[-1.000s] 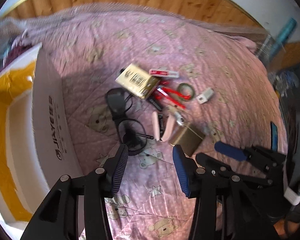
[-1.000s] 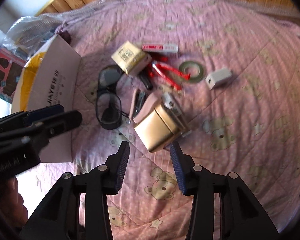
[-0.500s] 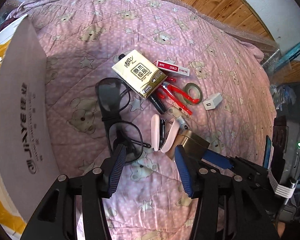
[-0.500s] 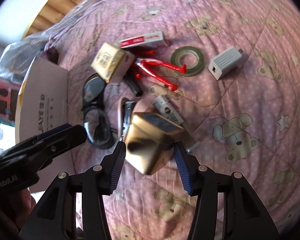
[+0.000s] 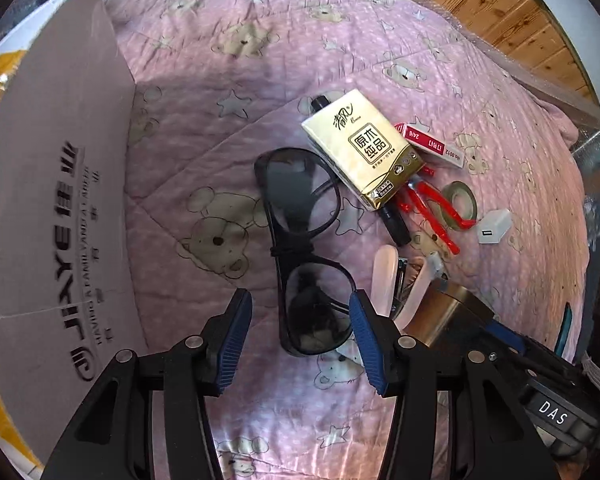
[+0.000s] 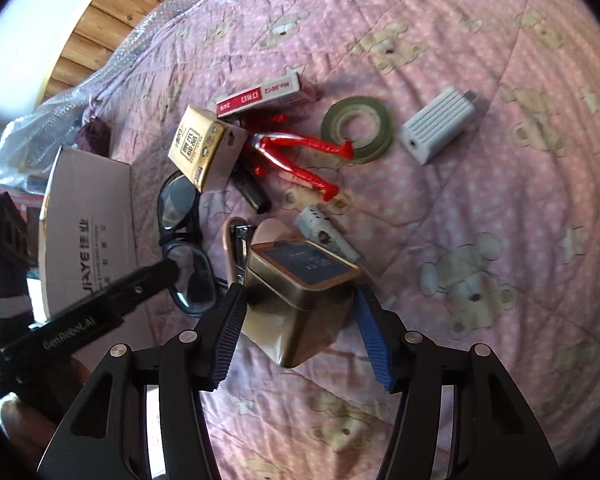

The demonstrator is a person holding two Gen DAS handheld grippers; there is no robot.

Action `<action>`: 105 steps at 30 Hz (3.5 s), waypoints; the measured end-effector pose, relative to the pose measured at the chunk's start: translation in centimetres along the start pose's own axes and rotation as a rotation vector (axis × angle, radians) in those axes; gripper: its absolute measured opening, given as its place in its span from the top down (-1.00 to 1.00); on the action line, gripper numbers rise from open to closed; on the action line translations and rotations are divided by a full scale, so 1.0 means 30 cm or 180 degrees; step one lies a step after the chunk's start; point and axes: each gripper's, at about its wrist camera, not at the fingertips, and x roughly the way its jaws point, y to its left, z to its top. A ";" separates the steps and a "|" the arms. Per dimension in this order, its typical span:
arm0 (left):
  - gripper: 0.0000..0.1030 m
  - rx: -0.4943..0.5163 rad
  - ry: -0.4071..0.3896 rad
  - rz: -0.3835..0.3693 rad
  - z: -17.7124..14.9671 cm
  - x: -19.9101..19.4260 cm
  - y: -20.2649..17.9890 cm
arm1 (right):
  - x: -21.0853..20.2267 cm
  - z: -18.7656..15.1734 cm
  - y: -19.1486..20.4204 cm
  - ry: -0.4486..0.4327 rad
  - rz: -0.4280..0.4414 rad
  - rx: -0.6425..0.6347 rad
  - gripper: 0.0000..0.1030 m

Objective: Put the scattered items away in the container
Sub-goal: 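Grasp the black glasses with the left tool while the right tool holds the tin, then lift and carry the glasses and tin toward the white box with both tools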

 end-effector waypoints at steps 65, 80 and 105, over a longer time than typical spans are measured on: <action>0.80 0.0748 -0.0187 0.0254 -0.089 -0.059 -0.161 | -0.087 -0.117 -0.046 -0.0001 -0.0307 -0.0251 -0.03; 0.80 0.0862 -0.0634 0.0181 -0.147 -0.222 -0.180 | -0.201 -0.169 0.055 -0.0224 -0.0439 -0.0616 -0.03; 0.80 0.0710 -0.1061 -0.0277 -0.260 -0.541 -0.010 | -0.413 -0.243 0.294 -0.0563 -0.0358 -0.1125 -0.03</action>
